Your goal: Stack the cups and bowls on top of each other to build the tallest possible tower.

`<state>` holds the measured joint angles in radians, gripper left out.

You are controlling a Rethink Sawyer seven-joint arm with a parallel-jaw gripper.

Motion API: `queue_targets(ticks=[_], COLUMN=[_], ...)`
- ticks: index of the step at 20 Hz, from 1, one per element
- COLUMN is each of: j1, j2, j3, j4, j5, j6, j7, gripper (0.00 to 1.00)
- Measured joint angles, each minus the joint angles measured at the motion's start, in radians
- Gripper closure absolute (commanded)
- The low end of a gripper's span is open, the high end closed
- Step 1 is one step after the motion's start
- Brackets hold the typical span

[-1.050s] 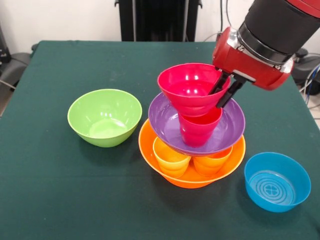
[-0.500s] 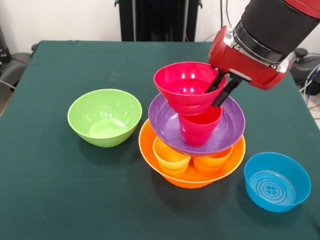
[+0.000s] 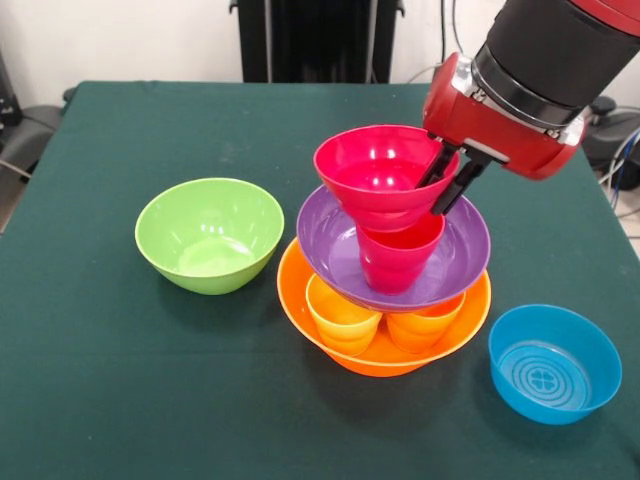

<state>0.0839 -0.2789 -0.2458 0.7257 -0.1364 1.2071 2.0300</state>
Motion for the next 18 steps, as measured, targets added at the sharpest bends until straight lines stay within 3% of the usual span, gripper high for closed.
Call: queue_targets(ticks=[12, 18], j1=[0.007, 0.020], j2=[0.000, 0.000], j3=[-0.001, -0.002], j4=[0.001, 0.030], j5=[0.017, 0.019], j6=[-0.006, -0.061], j7=[0.000, 0.000], gripper=[1.00, 1.00])
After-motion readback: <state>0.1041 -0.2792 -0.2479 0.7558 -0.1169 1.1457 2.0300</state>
